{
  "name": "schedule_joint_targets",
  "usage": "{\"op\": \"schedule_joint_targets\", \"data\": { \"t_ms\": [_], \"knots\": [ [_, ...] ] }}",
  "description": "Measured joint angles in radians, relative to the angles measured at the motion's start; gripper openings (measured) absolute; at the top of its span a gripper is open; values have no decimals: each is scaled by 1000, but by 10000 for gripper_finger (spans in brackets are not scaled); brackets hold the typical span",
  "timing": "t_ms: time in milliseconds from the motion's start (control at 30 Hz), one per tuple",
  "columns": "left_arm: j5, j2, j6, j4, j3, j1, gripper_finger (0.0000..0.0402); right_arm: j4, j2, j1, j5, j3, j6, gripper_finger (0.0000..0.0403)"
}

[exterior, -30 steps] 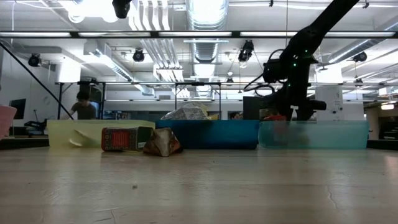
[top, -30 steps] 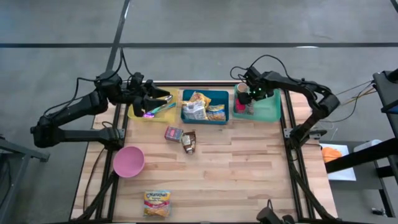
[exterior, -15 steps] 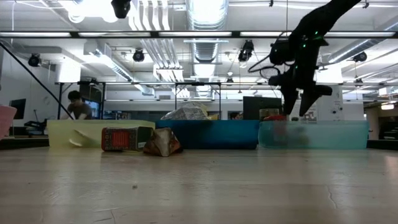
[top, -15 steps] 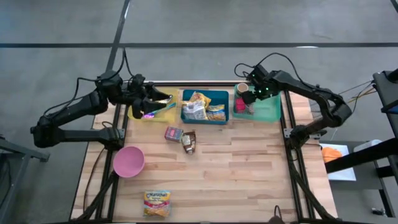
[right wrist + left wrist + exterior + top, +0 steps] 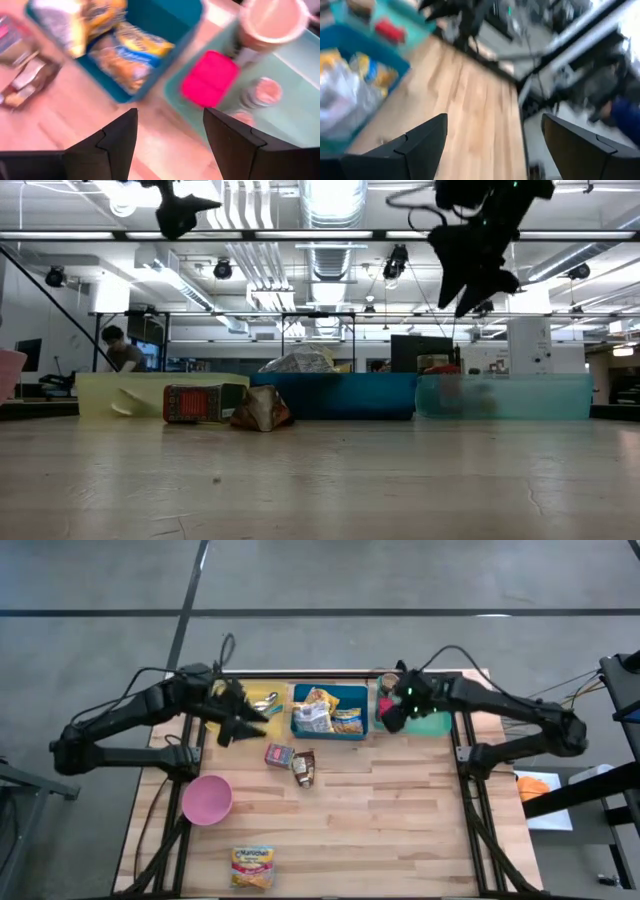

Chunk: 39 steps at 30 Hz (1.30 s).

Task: Pick & Place Food Item
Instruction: Put the light blue noodle pack into the blue bin

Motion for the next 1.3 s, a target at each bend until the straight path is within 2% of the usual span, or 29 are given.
{"op": "schedule_joint_targets", "data": {
  "t_ms": [200,333,433,633,733,900,1000,1133,1300],
  "knots": [
    [4,6,127,-222,0,-171,327,8,-6,198,173,0,74,224],
    [-15,47,116,-313,-6,-332,327,30,9,262,187,-3,123,224],
    [-75,113,96,-340,-6,-460,327,32,19,286,189,-4,162,224],
    [-82,275,97,-319,-6,-640,327,69,22,351,203,-4,242,224],
    [-65,348,93,-286,-6,-673,327,98,20,395,181,-5,248,224],
    [-37,453,85,-222,-6,-713,327,171,19,476,66,-5,239,224],
    [-38,514,53,-152,-6,-736,327,205,18,536,65,-5,251,224],
    [-43,592,32,-53,-6,-798,327,222,-1,622,97,9,276,224],
    [-94,691,14,-16,-6,-884,327,219,-71,750,261,24,302,224]
  ]
}}
